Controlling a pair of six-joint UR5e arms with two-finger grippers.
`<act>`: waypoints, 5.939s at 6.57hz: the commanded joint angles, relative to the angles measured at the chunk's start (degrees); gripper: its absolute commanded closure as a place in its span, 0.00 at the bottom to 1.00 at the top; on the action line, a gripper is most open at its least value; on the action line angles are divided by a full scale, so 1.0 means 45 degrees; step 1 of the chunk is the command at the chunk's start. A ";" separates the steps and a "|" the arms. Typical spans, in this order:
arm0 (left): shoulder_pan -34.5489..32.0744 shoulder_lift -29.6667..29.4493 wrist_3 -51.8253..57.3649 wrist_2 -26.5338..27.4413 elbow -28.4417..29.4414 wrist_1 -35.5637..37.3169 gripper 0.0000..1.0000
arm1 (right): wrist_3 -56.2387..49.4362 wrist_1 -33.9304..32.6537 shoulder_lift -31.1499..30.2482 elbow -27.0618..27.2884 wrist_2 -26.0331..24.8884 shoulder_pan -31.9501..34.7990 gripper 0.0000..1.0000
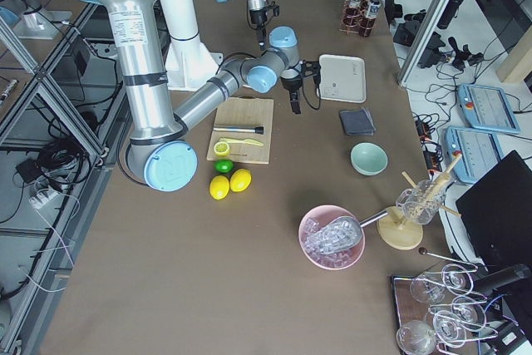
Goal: Make sandwich and place on tray
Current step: 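Grasp the plate rim with the left gripper while the right arm withdraws, then lift the plate with the left gripper and carry it toward the tray, then lower the plate onto the cream tray and release it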
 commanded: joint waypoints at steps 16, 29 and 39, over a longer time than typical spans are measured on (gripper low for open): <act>-0.0918 -0.1512 -0.0019 0.0183 0.1100 0.0005 1.00 | -0.2746 -0.0189 -0.2221 -0.0098 0.1862 0.2599 0.00; -0.5380 -0.7392 0.3223 -0.2301 1.1002 -0.1947 1.00 | -1.4563 -0.2494 -0.4571 -0.1857 0.3738 1.0079 0.00; -0.7809 -0.1723 0.5199 -0.5885 0.3573 -0.0877 0.02 | -1.4563 -0.2318 -0.5391 -0.2594 0.3581 1.0081 0.00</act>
